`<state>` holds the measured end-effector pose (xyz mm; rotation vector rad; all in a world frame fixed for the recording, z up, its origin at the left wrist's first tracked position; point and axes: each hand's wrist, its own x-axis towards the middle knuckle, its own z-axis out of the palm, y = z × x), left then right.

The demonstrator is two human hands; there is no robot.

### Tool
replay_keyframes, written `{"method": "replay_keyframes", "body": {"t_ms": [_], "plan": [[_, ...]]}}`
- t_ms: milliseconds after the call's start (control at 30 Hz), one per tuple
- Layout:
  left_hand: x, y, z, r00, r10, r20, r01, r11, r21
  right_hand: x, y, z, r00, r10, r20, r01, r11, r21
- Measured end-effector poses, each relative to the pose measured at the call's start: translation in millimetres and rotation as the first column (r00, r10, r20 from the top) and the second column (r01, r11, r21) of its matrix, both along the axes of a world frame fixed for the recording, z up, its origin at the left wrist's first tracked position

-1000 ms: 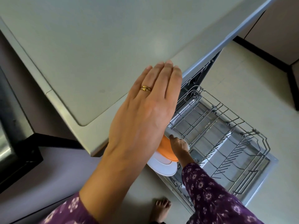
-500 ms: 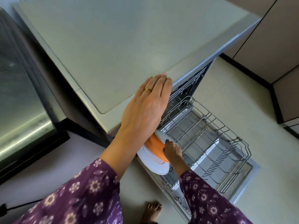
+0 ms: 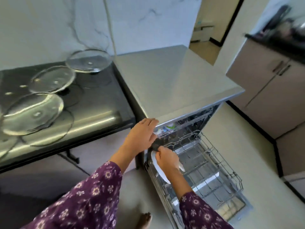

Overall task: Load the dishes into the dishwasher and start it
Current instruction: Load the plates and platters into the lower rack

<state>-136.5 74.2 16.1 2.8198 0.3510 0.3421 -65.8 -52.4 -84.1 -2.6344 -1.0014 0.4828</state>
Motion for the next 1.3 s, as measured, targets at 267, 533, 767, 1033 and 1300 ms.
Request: {"method": "replay_keyframes", "body": {"t_ms": [267, 533, 767, 1033, 1300], "plan": [[-248, 11, 47, 0.86, 0.503, 0.08, -0.496, 0.863, -0.094, -145, 73, 123, 0.958, 0.27, 0.094, -0.286, 0.907, 0.31], [-461, 11, 67, 0.486, 0.867, 0.11, -0.845, 0.498, -0.194, -300, 167, 186, 0.757, 0.641, 0.126, -0.636, 0.679, 0.366], [-613, 49, 74, 0.117, 0.987, 0.114, -0.945, 0.146, -0.293, -450, 273, 197, 0.561, 0.827, -0.044, -0.779, 0.545, 0.31], [-719, 134, 68, -0.078, 0.994, -0.076, -0.906, -0.103, -0.412, -554, 390, 164, 0.597, 0.797, -0.094, -0.797, 0.603, 0.046], [-742, 243, 46, -0.074, 0.944, -0.323, -0.8, -0.249, -0.546, -593, 437, 129, 0.665, 0.744, -0.065, -0.746, 0.657, -0.107]]}}
